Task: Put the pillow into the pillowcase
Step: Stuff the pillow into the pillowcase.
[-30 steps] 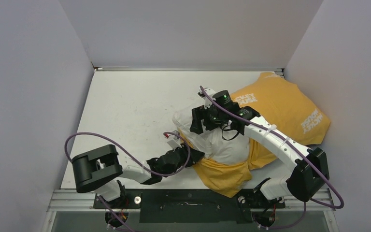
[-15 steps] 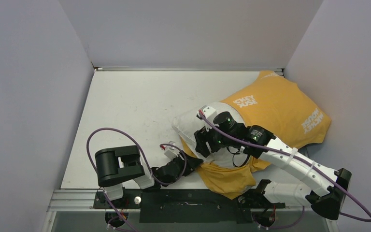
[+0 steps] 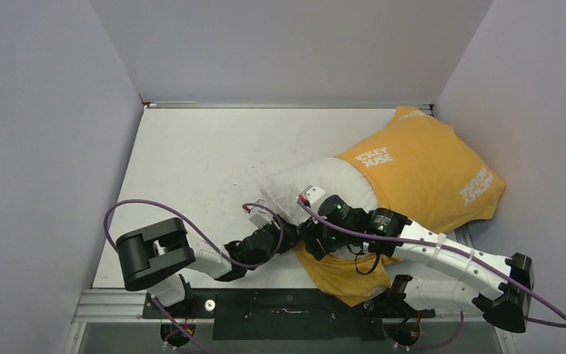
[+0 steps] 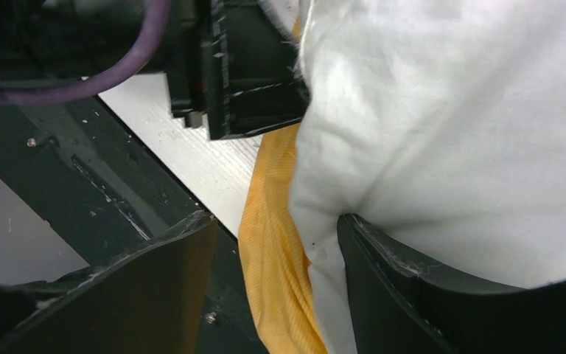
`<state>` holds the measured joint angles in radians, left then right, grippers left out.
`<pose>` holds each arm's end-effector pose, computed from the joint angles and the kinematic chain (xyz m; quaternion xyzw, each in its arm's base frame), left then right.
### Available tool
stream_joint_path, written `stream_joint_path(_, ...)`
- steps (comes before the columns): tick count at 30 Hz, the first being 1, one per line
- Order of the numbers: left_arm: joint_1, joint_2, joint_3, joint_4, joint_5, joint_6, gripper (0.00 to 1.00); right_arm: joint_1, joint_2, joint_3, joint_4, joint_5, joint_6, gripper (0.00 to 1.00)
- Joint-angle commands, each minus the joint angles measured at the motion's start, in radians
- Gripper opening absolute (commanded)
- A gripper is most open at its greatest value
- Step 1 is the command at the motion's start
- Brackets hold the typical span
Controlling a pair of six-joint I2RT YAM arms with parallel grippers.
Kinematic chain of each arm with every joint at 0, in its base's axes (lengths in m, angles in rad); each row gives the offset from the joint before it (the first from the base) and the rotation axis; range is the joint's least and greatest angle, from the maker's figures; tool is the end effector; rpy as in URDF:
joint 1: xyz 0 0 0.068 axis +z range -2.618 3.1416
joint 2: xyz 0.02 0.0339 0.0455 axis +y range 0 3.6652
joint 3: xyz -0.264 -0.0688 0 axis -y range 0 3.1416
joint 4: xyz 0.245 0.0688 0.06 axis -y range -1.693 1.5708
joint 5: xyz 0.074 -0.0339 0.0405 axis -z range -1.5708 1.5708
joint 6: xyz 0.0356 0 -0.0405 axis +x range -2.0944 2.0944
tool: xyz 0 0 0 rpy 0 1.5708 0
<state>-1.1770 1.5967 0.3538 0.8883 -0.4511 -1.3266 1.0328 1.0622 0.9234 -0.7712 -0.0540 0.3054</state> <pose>0.1149 -0.2360 0.1280 -0.1872 0.7882 -0.4712 0.3489 0.1058 0.1810 0.2831 -0.3446 0.8806 0.2212 0.2385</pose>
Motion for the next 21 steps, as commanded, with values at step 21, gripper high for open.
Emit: stream_joint_path(21, 0.207, -0.105, 0.321, -0.244, 0.157, 0.362, 0.1, 0.257, 0.054, 0.064, -0.031, 0.433, 0.19, 0.8)
